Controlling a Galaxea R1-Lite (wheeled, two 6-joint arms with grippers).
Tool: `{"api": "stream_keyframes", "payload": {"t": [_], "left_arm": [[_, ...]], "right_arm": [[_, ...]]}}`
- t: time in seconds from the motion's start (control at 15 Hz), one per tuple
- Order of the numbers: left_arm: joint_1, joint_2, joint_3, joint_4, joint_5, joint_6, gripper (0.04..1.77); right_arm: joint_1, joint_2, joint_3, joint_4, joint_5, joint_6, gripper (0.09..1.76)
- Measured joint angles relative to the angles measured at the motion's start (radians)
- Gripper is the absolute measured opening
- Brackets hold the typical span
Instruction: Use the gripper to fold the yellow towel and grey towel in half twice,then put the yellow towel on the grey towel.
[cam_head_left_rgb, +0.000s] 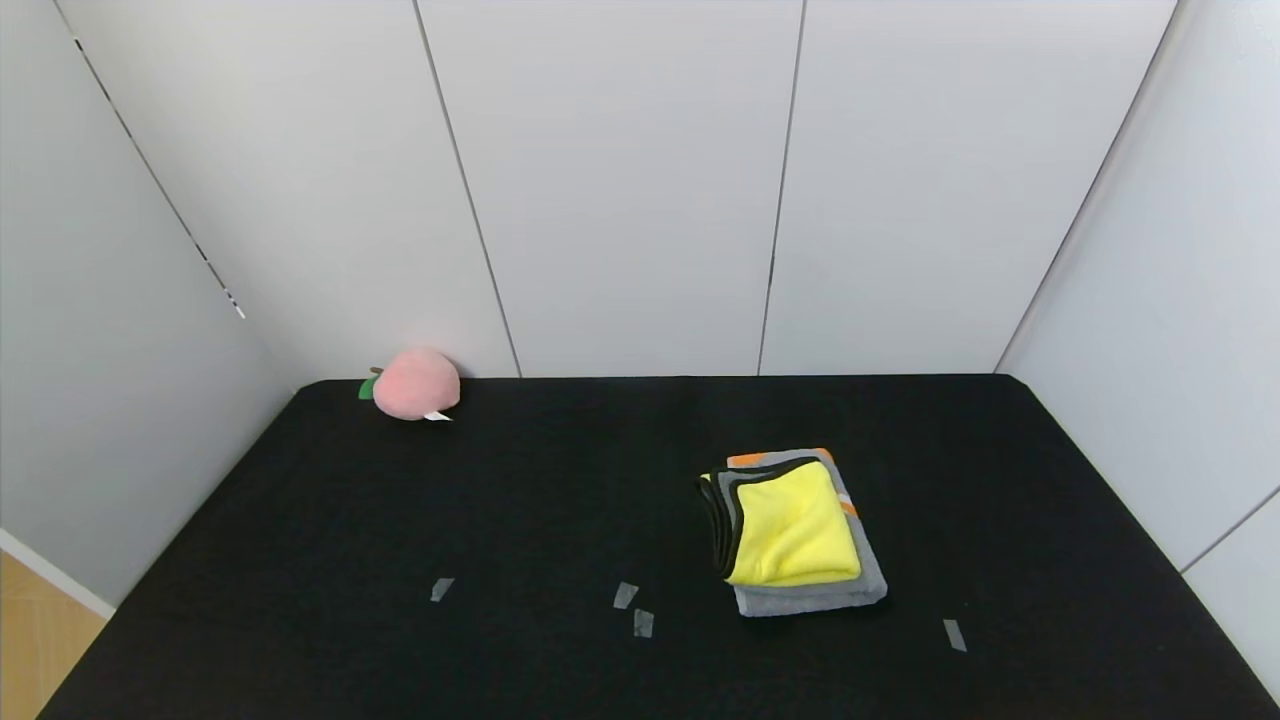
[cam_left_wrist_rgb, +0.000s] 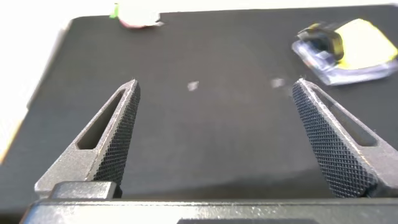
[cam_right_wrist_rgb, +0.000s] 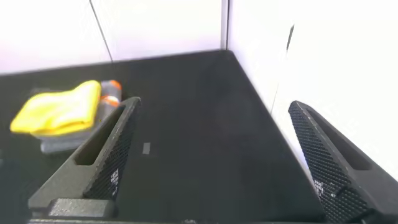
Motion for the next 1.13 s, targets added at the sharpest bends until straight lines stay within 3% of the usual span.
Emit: {"api": "stream_keyframes", "payload": {"t": [0.2, 0.4, 0.6, 0.87, 1.13], "left_arm": [[0.0, 0.0, 0.084, -0.092, 0.021, 0.073, 1.72], [0.0, 0.0, 0.108, -0.104, 0.03, 0.078, 1.72], [0.0, 0.0, 0.139, -0.123, 0.084, 0.138, 1.72], [0.0, 0.0, 0.152, -0.122, 0.086, 0.071, 1.72], [0.0, 0.0, 0.153, -0.123, 0.084, 0.063, 1.72]], "right_arm": [[0.005, -0.001, 0.032, -0.008, 0.017, -0.016, 1.71], [0.006, -0.001, 0.058, 0.01, 0.132, -0.113, 1.71], [0.006, -0.001, 0.067, 0.056, 0.144, -0.118, 1.71], [0.007, -0.001, 0.069, 0.058, 0.145, -0.117, 1.71], [0.007, -0.001, 0.069, 0.059, 0.147, -0.117, 1.71]]}}
